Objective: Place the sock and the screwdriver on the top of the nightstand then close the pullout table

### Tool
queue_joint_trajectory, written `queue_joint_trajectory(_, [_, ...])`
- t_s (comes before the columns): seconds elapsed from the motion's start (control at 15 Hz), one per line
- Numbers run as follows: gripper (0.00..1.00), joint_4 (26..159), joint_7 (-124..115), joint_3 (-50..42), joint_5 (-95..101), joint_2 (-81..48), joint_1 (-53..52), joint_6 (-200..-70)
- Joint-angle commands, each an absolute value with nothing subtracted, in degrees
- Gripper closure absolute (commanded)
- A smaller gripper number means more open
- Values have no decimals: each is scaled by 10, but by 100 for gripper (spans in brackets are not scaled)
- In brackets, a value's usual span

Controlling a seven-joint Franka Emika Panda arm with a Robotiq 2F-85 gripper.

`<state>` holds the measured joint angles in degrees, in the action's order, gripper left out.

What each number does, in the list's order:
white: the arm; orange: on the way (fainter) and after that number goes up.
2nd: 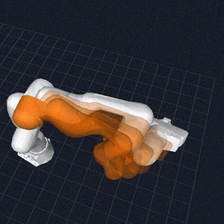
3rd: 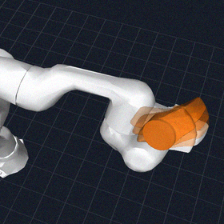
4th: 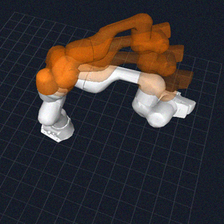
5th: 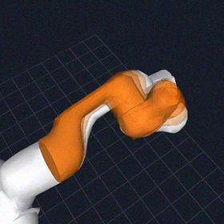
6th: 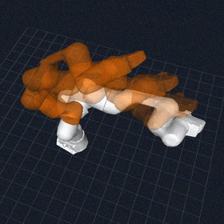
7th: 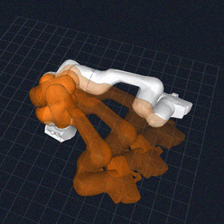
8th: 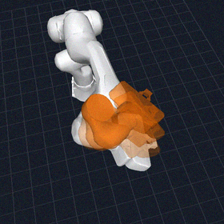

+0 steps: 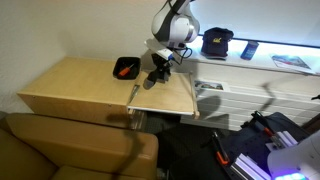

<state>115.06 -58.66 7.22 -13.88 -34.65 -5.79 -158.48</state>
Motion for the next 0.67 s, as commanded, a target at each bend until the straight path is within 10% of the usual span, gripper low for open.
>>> queue_joint_trajectory(0.0, [99,1203,-478,126,-185,-246,-39,-1531])
queue_joint_trajectory(0.6, [96,1153,-389,153,-306,-240,-91,-1537])
